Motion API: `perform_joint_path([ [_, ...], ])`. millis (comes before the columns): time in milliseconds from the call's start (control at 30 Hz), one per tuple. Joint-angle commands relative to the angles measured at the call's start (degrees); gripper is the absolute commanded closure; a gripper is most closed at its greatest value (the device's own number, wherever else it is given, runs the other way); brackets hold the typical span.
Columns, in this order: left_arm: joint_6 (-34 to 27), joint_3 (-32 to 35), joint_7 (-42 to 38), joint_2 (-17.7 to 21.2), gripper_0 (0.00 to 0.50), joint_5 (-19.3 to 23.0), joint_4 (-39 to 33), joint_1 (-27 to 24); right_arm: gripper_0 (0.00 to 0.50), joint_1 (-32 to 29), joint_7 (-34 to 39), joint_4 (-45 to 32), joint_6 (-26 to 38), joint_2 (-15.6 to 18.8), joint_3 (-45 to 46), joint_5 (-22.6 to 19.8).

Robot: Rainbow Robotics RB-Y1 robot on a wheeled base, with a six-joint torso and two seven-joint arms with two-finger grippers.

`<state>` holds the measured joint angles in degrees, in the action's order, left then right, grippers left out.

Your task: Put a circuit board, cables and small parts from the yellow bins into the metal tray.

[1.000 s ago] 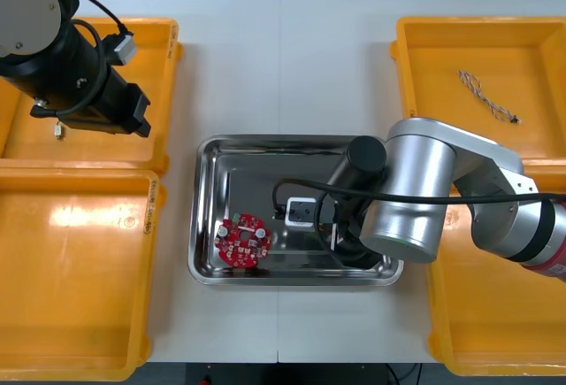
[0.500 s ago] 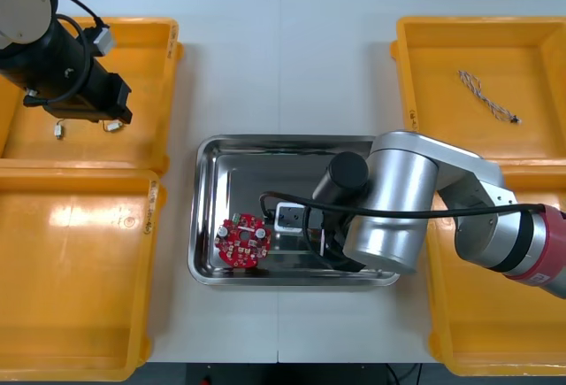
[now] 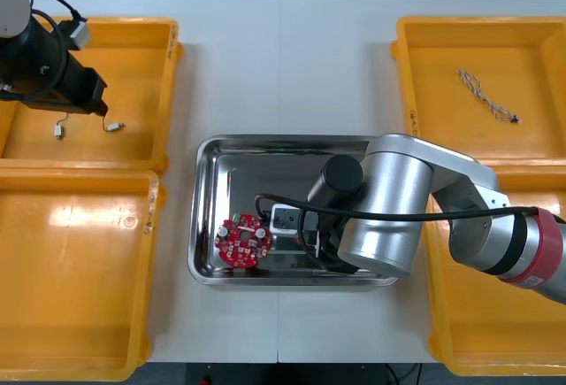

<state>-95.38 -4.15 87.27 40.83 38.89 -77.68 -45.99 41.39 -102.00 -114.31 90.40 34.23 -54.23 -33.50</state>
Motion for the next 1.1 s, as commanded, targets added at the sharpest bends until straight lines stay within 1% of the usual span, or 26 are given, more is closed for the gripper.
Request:
perform_joint_path([
  [33,0.81,2.92,2.73,3.29,0.000,-1.80,-0.45,-3.06,0.000,-0.43,0.31,-0.48,0.39,-0.66,-0.35,0.54],
  [233,0.72,4.68,3.70,3.29,0.000,-7.43,0.69,-3.06,0.000,-0.35,0.66,-0.65,1.01,-0.48,0.18,0.72],
  [367,1.25,6.35,4.57,3.29,0.000,-7.87,3.15,-3.06,0.000,-0.35,0.75,-1.00,2.68,-0.48,2.11,0.54],
  [500,1.52,7.31,5.37,3.29,0.000,-9.89,4.65,-3.06,0.000,-0.35,0.84,-2.32,5.76,-0.66,5.80,-0.51],
  [567,1.60,7.75,5.54,3.29,0.000,-10.33,5.26,-2.97,0.000,-0.35,1.01,-2.85,7.07,-0.57,7.39,-1.31],
  [633,2.04,9.16,6.07,3.29,0.000,-10.15,6.23,-2.97,0.000,-0.26,1.10,-2.85,8.48,-0.57,9.58,-3.15],
  [667,2.04,9.16,6.07,3.29,0.000,-10.15,6.23,-2.97,0.000,-0.26,1.10,-2.85,8.48,-0.57,9.58,-3.15],
  [700,2.48,9.86,7.74,3.38,0.000,-10.15,7.02,-3.06,0.000,-0.08,1.28,-2.85,9.71,-0.57,12.04,-5.08],
  [767,3.10,11.18,9.67,3.29,0.000,-10.15,8.69,-2.97,0.000,0.62,1.71,-2.85,12.08,-0.57,15.30,-7.63],
  [867,3.89,12.06,11.25,3.11,0.000,-9.98,10.01,-3.06,0.000,1.50,2.07,-2.85,14.72,-0.66,18.28,-9.74],
  [900,4.68,12.24,12.13,3.11,0.000,-9.89,10.54,-3.06,0.000,2.03,2.51,-2.76,16.57,-0.66,19.69,-10.89],
  [1000,6.44,12.32,12.92,2.76,0.000,-9.80,11.41,-3.06,0.000,2.55,3.12,-2.76,19.60,-0.75,22.33,-11.59],
  [1100,8.46,12.24,13.36,2.23,0.000,-9.10,12.47,-3.06,0.000,3.43,3.74,-2.85,19.60,-0.13,25.23,-11.85],
])
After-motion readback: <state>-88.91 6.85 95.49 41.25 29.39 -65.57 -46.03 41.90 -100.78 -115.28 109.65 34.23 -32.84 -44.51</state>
